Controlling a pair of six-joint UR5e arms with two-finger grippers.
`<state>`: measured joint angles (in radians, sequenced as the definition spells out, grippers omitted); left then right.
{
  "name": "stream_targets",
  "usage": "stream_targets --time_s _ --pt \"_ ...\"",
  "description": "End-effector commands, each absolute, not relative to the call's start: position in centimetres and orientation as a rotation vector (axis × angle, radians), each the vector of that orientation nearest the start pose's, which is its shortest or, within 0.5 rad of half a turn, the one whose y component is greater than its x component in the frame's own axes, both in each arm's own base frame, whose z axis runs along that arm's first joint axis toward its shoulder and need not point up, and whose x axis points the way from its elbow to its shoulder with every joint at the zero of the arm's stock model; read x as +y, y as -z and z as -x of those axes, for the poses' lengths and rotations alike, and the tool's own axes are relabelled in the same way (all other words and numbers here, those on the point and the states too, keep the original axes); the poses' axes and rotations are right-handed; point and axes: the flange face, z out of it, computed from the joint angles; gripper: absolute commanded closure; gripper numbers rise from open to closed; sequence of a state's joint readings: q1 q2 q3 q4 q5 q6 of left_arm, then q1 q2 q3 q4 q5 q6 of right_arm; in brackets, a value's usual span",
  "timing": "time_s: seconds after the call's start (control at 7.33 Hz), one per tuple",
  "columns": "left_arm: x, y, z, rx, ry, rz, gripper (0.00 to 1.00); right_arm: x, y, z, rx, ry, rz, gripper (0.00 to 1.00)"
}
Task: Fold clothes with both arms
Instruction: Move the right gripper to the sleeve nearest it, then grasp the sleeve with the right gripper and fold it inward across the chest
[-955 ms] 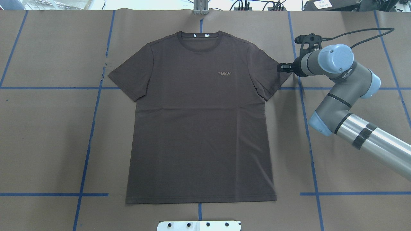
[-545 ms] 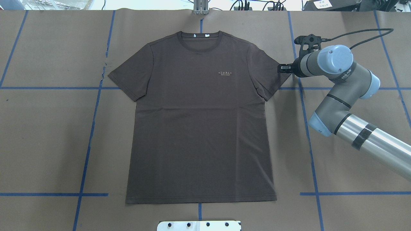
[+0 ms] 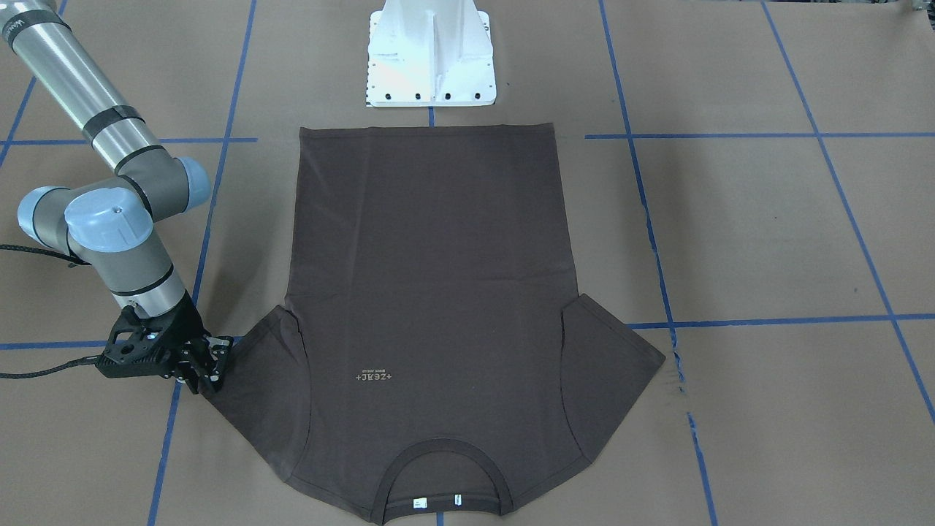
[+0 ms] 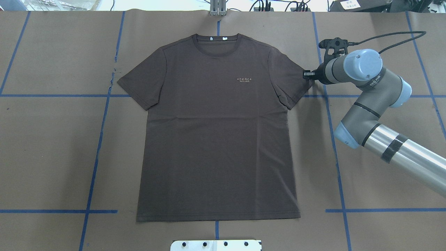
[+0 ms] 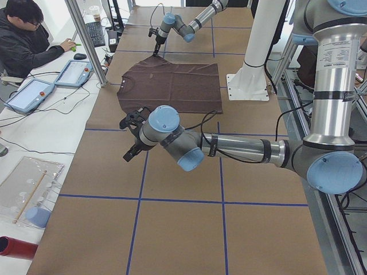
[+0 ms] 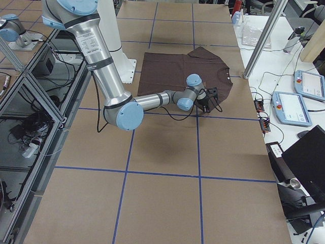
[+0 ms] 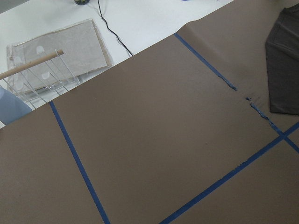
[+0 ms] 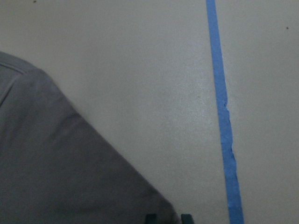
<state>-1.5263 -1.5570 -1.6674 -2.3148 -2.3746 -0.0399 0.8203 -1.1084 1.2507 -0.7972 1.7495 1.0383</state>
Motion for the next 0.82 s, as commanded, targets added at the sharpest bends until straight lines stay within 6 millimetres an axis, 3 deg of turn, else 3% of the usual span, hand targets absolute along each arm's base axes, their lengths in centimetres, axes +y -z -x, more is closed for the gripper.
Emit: stream_targets --time_s 0.0,0.14,0.41,0.68 --pt "-50.6 -52.8 3.9 0.789 -0.336 -0.748 0.0 -60.9 -44.7 40.9 -0.833 -0.185 -0.452 1.0" --pt "-50.5 -52.9 3.9 0.789 -0.335 -0.747 0.0 -61.3 -43.3 41.2 -0.831 -0.188 -0.45 1.0" --pt "-50.5 -52.9 3.9 0.788 -0.337 -0.747 0.0 -62.7 -36.6 42.5 -0.758 -0.237 -0.421 1.0" --pt "-50.5 -52.9 3.9 0.789 -0.335 -0.747 0.0 -61.3 -30.5 48.5 -0.735 -0.311 -0.414 1.0"
